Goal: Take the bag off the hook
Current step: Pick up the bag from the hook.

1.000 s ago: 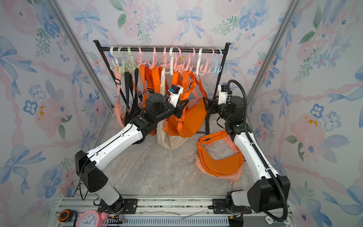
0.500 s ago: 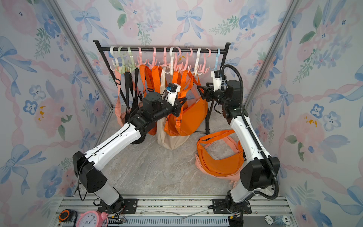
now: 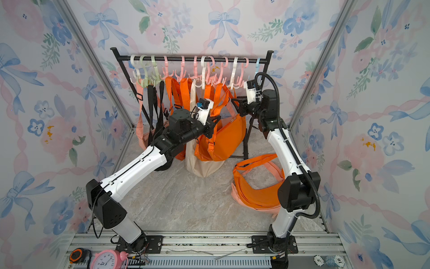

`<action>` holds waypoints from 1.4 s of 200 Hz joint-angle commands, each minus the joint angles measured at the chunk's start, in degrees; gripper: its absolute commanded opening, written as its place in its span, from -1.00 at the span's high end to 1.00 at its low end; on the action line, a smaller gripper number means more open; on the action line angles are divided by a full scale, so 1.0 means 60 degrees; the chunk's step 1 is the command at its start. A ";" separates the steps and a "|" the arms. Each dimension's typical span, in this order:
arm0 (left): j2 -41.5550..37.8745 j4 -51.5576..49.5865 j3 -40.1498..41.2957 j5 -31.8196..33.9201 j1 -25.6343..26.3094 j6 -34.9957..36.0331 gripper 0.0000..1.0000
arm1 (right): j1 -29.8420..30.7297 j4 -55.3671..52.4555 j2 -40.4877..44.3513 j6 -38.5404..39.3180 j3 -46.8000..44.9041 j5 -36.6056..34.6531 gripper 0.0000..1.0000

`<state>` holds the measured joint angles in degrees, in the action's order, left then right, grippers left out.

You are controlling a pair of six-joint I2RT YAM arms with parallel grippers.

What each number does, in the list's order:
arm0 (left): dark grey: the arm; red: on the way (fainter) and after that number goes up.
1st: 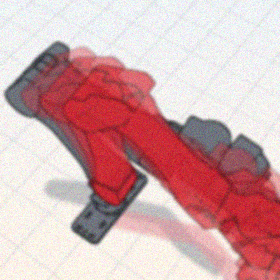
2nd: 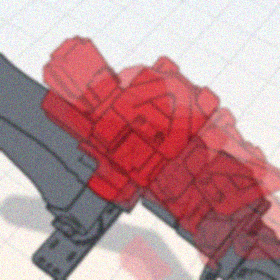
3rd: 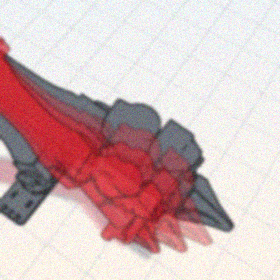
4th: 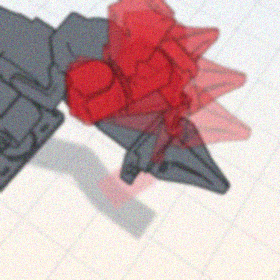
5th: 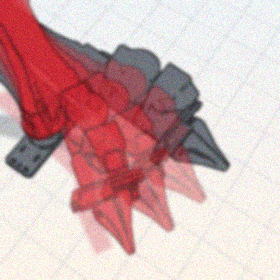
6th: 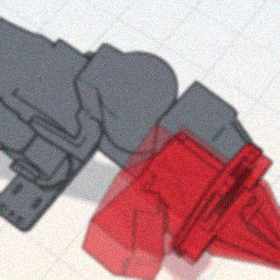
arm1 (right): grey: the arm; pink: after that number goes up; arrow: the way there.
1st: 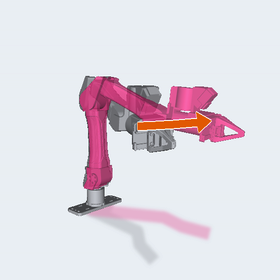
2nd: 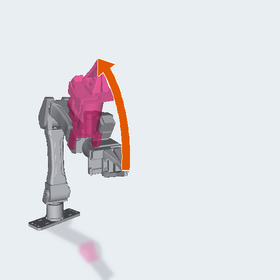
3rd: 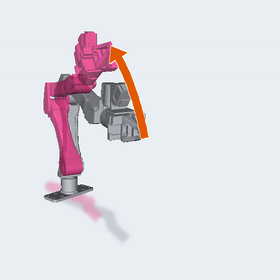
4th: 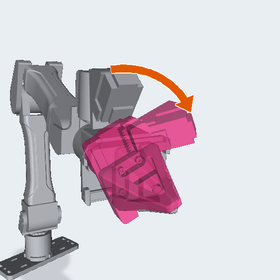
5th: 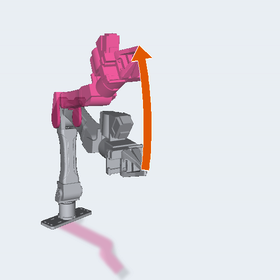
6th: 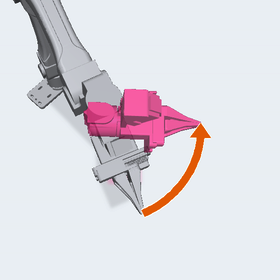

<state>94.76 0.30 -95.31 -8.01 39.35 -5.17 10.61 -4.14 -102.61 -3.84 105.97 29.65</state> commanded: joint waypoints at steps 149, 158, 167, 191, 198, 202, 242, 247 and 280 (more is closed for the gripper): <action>0.1346 -0.0662 -0.1986 -0.0597 -0.0333 -0.0164 1.00 | 0.0729 -0.0588 0.1053 0.1117 0.0154 -0.1147 1.00; 0.1482 -0.0759 -0.2236 -0.0605 -0.0348 -0.0164 1.00 | 0.0742 -0.0637 0.1128 0.1137 0.0150 -0.1190 1.00; 0.1627 -0.0836 -0.2472 -0.0627 -0.0362 -0.0164 1.00 | 0.0723 -0.0642 0.1190 0.1178 0.0143 -0.1206 1.00; 0.1908 -0.1123 -0.3075 -0.0660 -0.0385 -0.0149 1.00 | 0.0693 -0.0699 0.1249 0.1197 0.0106 -0.1248 1.00; 0.1968 -0.1181 -0.3215 -0.0683 -0.0406 -0.0149 1.00 | 0.0679 -0.0692 0.1544 0.1211 0.0064 -0.1257 1.00; 0.1980 -0.1189 -0.3273 -0.0686 -0.0407 -0.0149 1.00 | 0.0678 -0.0692 0.1603 0.1211 0.0051 -0.1283 1.00; 0.1757 -0.1219 -0.3367 -0.0756 -0.0403 -0.0110 1.00 | 0.0665 -0.0603 0.2402 0.1111 -0.0463 -0.1733 1.00; 0.1706 -0.1211 -0.3355 -0.0732 -0.0393 -0.0094 1.00 | 0.0676 -0.0564 0.2526 0.1083 -0.0572 -0.1820 1.00; 0.1371 -0.1218 -0.3222 -0.0631 -0.0307 0.0093 1.00 | 0.0678 -0.0613 0.3376 0.0853 -0.1197 -0.2492 1.00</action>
<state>106.08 -7.44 -114.21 -11.62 37.32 -5.17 14.41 -8.40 -86.35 2.55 101.08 18.33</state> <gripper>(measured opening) 0.045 0.048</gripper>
